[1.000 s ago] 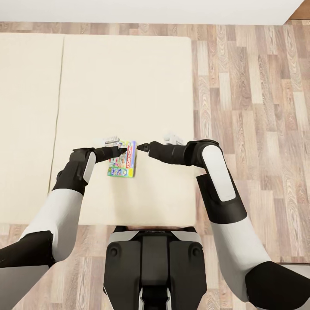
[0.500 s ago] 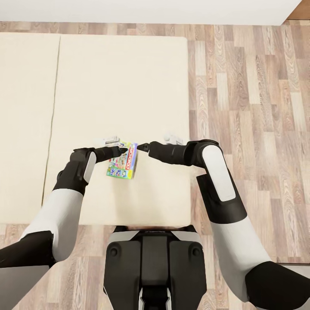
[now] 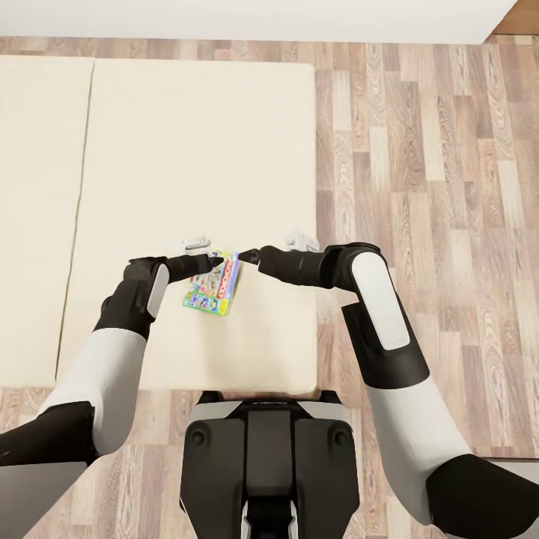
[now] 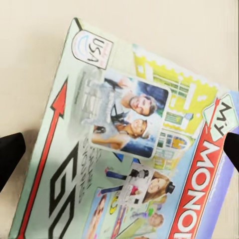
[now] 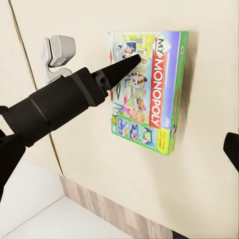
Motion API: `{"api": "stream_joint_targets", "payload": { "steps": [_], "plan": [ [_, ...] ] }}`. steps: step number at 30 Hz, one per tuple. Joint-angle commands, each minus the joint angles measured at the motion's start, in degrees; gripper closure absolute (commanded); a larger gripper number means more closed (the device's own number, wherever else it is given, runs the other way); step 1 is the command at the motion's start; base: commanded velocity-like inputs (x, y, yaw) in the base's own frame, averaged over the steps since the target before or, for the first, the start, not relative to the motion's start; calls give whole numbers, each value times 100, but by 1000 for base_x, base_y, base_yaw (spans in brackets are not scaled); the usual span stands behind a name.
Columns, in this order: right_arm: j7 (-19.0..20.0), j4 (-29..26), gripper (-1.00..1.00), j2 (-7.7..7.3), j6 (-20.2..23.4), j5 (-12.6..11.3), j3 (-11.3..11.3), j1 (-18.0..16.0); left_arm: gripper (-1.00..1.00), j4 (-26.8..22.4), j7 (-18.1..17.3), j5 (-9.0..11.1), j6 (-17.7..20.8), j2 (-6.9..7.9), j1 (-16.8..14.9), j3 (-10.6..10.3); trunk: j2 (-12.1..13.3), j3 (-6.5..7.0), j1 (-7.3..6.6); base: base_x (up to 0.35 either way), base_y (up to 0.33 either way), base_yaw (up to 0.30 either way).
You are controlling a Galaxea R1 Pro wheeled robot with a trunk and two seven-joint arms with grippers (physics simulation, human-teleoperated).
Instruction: Put all the toys in the child's room - the three board games (two on the bed and one on the table), the two jigsaw puzzles on the table, and the tennis ball on the table - inside the toy box on the table in the child's room.
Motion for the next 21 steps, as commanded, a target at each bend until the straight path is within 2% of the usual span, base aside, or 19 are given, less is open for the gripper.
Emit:
{"api": "stream_joint_targets", "payload": {
  "steps": [1,21],
  "plan": [
    [-60,-6,-100,1,11,-45,0,-3,-100,-6,-37,-10,37,-8,-3,29,-8,-6,5,-18,-34,0],
    [-60,-4,-100,1,-9,-45,-9,-2,-100,-6,-33,-8,40,-8,-3,29,-8,-6,5,-2,-4,0]
  ]
}}
